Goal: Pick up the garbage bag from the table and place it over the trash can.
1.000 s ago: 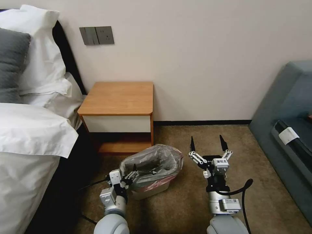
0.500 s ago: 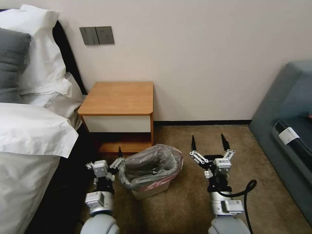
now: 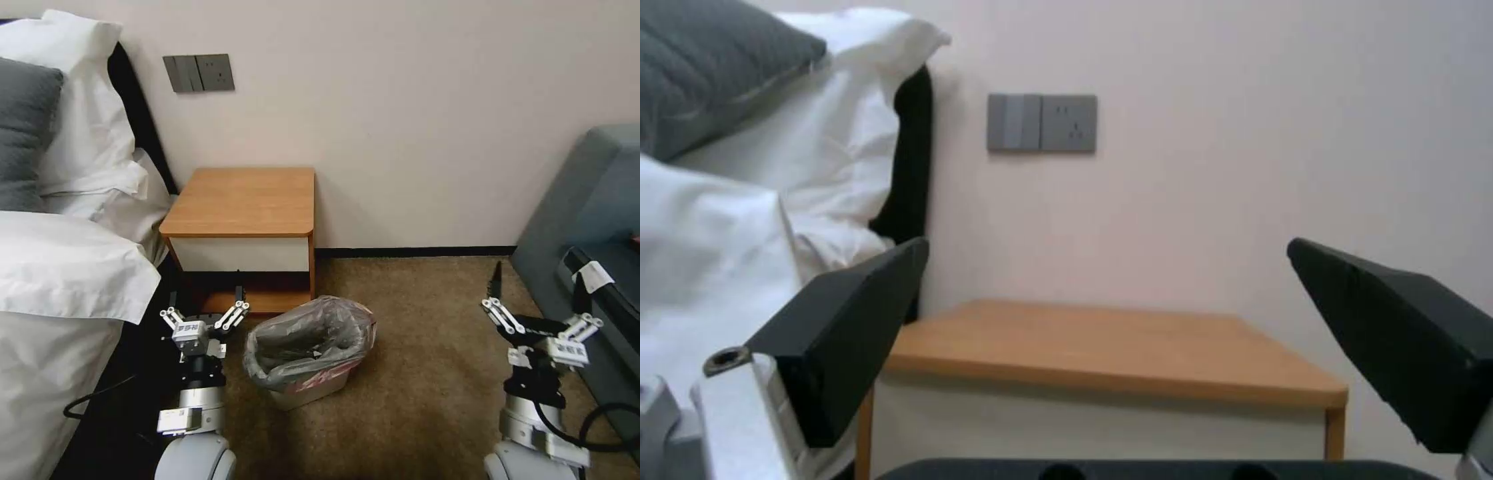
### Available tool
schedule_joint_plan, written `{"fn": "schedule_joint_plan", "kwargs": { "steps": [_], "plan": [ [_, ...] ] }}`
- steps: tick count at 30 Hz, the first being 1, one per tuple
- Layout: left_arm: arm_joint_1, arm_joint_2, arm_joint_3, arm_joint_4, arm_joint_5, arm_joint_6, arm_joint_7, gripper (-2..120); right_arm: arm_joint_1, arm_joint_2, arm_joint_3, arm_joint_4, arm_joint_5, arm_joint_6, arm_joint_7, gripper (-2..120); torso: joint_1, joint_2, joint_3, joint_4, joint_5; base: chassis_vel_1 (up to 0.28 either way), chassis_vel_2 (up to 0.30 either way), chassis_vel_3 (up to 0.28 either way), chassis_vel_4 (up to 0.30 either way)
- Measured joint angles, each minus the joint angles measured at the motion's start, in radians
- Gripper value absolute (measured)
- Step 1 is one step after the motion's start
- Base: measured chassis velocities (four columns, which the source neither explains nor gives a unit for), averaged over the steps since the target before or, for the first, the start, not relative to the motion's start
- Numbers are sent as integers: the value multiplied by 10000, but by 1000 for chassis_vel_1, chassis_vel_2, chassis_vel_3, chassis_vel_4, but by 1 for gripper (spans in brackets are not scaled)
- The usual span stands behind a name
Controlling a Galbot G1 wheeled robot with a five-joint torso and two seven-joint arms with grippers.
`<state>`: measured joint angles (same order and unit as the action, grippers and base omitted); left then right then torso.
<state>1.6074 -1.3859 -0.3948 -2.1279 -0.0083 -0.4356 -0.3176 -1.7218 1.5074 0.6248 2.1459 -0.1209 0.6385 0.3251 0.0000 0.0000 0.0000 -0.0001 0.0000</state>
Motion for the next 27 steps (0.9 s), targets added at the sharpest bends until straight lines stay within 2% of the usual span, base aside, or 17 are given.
{"fn": "schedule_joint_plan", "kwargs": {
  "steps": [5, 27],
  "plan": [
    [9, 18, -37, -223, 7, -79, -61, 100, -82, 206, 100, 135, -47, 237, -20, 100, 0, 0, 0, 0, -1, 0, 0, 0, 0],
    [26, 36, -37, -251, -33, -62, -95, 100, -86, 207, 71, 165, -103, 194, -26, 100, 0, 0, 0, 1, 0, 0, 0, 0, 0]
  ]
}}
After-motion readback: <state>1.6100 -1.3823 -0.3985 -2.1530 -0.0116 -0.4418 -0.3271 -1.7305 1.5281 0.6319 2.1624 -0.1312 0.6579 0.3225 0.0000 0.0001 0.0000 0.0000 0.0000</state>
